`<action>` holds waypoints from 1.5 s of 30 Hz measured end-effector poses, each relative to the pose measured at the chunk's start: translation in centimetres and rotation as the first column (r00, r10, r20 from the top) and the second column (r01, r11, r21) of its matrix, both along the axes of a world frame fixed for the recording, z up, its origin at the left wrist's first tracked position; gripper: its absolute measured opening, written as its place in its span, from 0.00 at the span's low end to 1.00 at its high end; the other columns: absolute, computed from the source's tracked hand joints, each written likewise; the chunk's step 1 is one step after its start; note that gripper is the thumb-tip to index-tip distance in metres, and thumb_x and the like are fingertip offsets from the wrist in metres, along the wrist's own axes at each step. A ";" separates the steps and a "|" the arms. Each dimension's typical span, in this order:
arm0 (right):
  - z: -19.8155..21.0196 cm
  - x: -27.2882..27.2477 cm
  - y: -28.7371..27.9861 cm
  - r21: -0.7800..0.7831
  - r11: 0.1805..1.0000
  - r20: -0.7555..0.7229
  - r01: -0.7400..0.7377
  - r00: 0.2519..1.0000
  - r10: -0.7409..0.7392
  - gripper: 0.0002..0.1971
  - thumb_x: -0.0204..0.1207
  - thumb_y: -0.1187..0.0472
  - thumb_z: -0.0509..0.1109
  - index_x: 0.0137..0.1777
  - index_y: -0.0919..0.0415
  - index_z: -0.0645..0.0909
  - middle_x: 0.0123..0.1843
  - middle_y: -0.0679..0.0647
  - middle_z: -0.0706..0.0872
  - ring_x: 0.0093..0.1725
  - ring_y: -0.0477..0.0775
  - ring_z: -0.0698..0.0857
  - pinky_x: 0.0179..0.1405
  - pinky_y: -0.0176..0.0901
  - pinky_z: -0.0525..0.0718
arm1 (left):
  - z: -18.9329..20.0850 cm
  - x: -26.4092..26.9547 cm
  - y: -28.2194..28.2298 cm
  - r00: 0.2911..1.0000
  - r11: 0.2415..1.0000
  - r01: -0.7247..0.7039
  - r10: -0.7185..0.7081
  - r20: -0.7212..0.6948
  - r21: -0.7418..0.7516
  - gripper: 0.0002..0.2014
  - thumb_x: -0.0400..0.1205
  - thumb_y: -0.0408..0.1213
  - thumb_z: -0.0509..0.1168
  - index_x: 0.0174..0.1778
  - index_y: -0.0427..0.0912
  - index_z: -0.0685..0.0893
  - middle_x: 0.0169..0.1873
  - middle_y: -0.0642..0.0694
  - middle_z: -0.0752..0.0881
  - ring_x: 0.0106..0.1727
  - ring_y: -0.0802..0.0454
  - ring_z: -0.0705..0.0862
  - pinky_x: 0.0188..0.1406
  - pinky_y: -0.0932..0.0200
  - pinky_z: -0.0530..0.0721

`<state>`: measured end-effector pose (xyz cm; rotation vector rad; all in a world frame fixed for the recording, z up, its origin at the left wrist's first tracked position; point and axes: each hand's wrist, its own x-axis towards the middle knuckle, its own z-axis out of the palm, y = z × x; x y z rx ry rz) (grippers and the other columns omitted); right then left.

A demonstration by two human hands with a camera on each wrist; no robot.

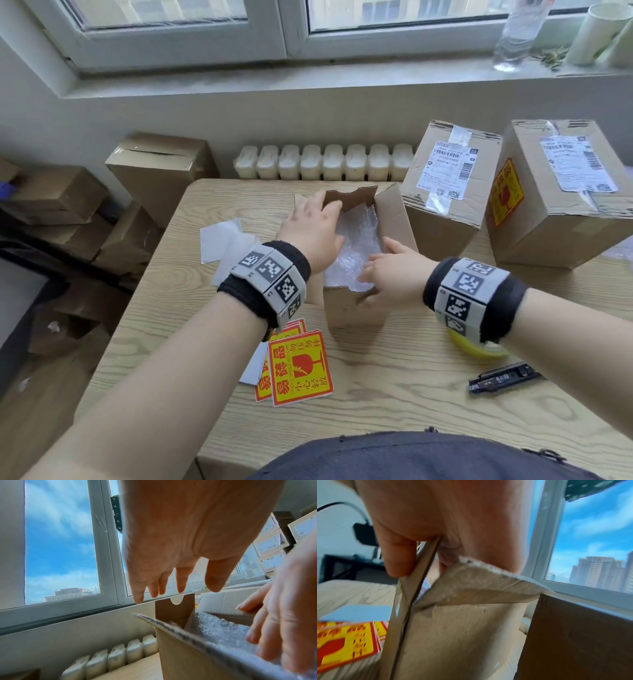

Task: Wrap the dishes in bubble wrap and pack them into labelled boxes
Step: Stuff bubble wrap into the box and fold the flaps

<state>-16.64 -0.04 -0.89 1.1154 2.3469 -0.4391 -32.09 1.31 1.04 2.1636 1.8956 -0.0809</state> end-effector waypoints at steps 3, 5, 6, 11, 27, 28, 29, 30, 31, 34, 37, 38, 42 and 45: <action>-0.1 -0.1 0.0 -0.017 0.997 -0.089 0.073 0.993 -0.074 0.29 0.78 0.35 0.56 0.70 0.54 0.77 0.66 0.49 0.83 0.76 0.49 0.69 0.80 0.49 0.42 | 0.1 0.0 1.1 0.998 0.999 -0.046 0.046 0.038 0.008 0.32 0.86 0.43 0.57 0.83 0.45 0.51 0.84 0.44 0.47 0.84 0.44 0.47 0.82 0.48 0.50; 0.6 0.3 0.0 -0.044 0.983 -0.241 0.180 0.953 -0.186 0.26 0.78 0.39 0.62 0.69 0.55 0.79 0.63 0.50 0.84 0.70 0.50 0.75 0.77 0.43 0.58 | -0.1 -0.2 1.8 0.998 0.999 -0.050 0.050 0.026 -0.013 0.32 0.86 0.42 0.55 0.84 0.45 0.48 0.84 0.46 0.47 0.84 0.47 0.46 0.83 0.49 0.48; 1.0 0.5 0.1 -0.041 0.972 -0.305 0.233 0.923 -0.234 0.25 0.78 0.42 0.65 0.68 0.56 0.79 0.63 0.50 0.84 0.66 0.50 0.78 0.72 0.42 0.68 | -0.3 -0.3 2.1 0.999 0.999 -0.048 0.049 0.016 -0.018 0.32 0.86 0.42 0.55 0.84 0.46 0.48 0.84 0.46 0.49 0.84 0.47 0.47 0.83 0.48 0.49; 0.1 0.4 -0.1 0.294 0.917 -0.318 0.269 0.932 -0.172 0.25 0.72 0.38 0.69 0.64 0.51 0.78 0.62 0.50 0.81 0.64 0.53 0.76 0.66 0.44 0.68 | -1.2 -0.3 1.9 0.998 1.000 -0.025 0.024 -0.054 -0.012 0.27 0.87 0.45 0.53 0.82 0.49 0.57 0.77 0.44 0.68 0.78 0.43 0.64 0.78 0.45 0.59; -0.6 -0.5 3.0 0.300 0.903 -0.188 0.308 0.947 -0.261 0.74 0.49 0.25 0.75 0.81 0.52 0.26 0.82 0.53 0.26 0.81 0.55 0.27 0.81 0.58 0.36 | -1.9 -0.9 1.6 0.992 1.000 -0.007 0.005 -0.127 -0.014 0.30 0.87 0.48 0.51 0.84 0.50 0.46 0.84 0.52 0.50 0.84 0.51 0.45 0.81 0.44 0.48; -0.5 -0.5 3.1 0.294 0.909 -0.173 0.297 0.951 -0.255 0.73 0.50 0.25 0.74 0.81 0.52 0.27 0.83 0.51 0.29 0.81 0.55 0.28 0.81 0.58 0.35 | -1.9 -0.8 1.5 0.991 1.000 0.005 -0.010 -0.136 -0.030 0.29 0.88 0.47 0.50 0.84 0.50 0.47 0.84 0.51 0.53 0.84 0.51 0.46 0.81 0.44 0.47; -0.5 -0.6 3.2 0.288 0.915 -0.159 0.284 0.956 -0.247 0.73 0.50 0.24 0.74 0.81 0.53 0.28 0.85 0.50 0.34 0.81 0.55 0.29 0.81 0.59 0.35 | -2.0 -0.7 1.4 0.989 0.999 0.016 -0.023 -0.143 -0.047 0.28 0.88 0.46 0.50 0.84 0.50 0.49 0.83 0.52 0.55 0.84 0.51 0.48 0.81 0.43 0.47; -0.5 -0.7 3.3 0.283 0.920 -0.145 0.272 0.960 -0.239 0.71 0.51 0.24 0.73 0.82 0.53 0.31 0.85 0.49 0.40 0.82 0.55 0.31 0.81 0.60 0.35 | -2.1 -0.8 1.3 0.989 0.998 0.024 -0.033 -0.146 -0.063 0.27 0.88 0.46 0.50 0.83 0.51 0.52 0.83 0.52 0.57 0.84 0.51 0.48 0.81 0.43 0.47; -0.5 -0.7 3.4 0.282 0.924 -0.131 0.261 0.964 -0.232 0.70 0.51 0.23 0.71 0.83 0.54 0.34 0.86 0.49 0.46 0.83 0.55 0.33 0.80 0.60 0.35 | -2.1 -0.9 1.1 0.989 0.997 0.027 -0.038 -0.146 -0.078 0.25 0.88 0.46 0.49 0.83 0.51 0.55 0.82 0.53 0.58 0.84 0.51 0.48 0.81 0.43 0.47; -0.5 -0.5 3.5 0.287 0.934 -0.086 0.214 0.977 -0.197 0.65 0.53 0.20 0.66 0.84 0.53 0.44 0.84 0.47 0.55 0.84 0.55 0.37 0.80 0.62 0.35 | -1.9 -1.4 0.1 0.996 0.996 -0.012 0.004 -0.092 -0.090 0.26 0.88 0.47 0.51 0.82 0.49 0.56 0.83 0.51 0.54 0.84 0.48 0.47 0.82 0.43 0.46; -0.6 -0.2 3.6 0.288 0.941 -0.055 0.175 0.984 -0.167 0.60 0.55 0.18 0.62 0.84 0.50 0.50 0.84 0.45 0.56 0.84 0.55 0.39 0.80 0.63 0.36 | -1.9 -1.6 -1.9 0.965 0.967 -0.241 0.248 0.080 -0.089 0.36 0.86 0.51 0.55 0.84 0.43 0.45 0.84 0.41 0.43 0.84 0.40 0.45 0.81 0.45 0.48; -0.6 -0.2 3.6 0.289 0.941 -0.059 0.175 0.984 -0.166 0.60 0.55 0.18 0.61 0.83 0.50 0.51 0.84 0.44 0.56 0.84 0.55 0.39 0.80 0.62 0.37 | -1.9 -1.6 -2.5 0.930 0.942 -0.310 0.328 0.165 -0.130 0.39 0.85 0.51 0.57 0.84 0.41 0.41 0.83 0.38 0.42 0.84 0.40 0.46 0.80 0.47 0.51; -0.4 -0.3 3.1 0.287 0.939 -0.141 0.190 0.978 -0.155 0.61 0.56 0.21 0.67 0.83 0.54 0.52 0.85 0.51 0.49 0.83 0.57 0.36 0.81 0.55 0.41 | -2.5 -0.5 -4.4 0.887 0.960 -0.232 0.275 0.371 -0.157 0.43 0.84 0.48 0.61 0.83 0.41 0.37 0.84 0.41 0.46 0.83 0.47 0.52 0.78 0.53 0.56; -0.3 -0.3 2.7 0.269 0.922 -0.241 0.279 0.946 -0.216 0.64 0.56 0.29 0.75 0.84 0.56 0.43 0.82 0.61 0.28 0.80 0.61 0.26 0.81 0.53 0.46 | -3.2 0.4 -5.0 0.909 0.990 -0.096 0.128 0.396 -0.101 0.44 0.83 0.51 0.61 0.83 0.45 0.35 0.84 0.46 0.44 0.84 0.50 0.50 0.79 0.55 0.54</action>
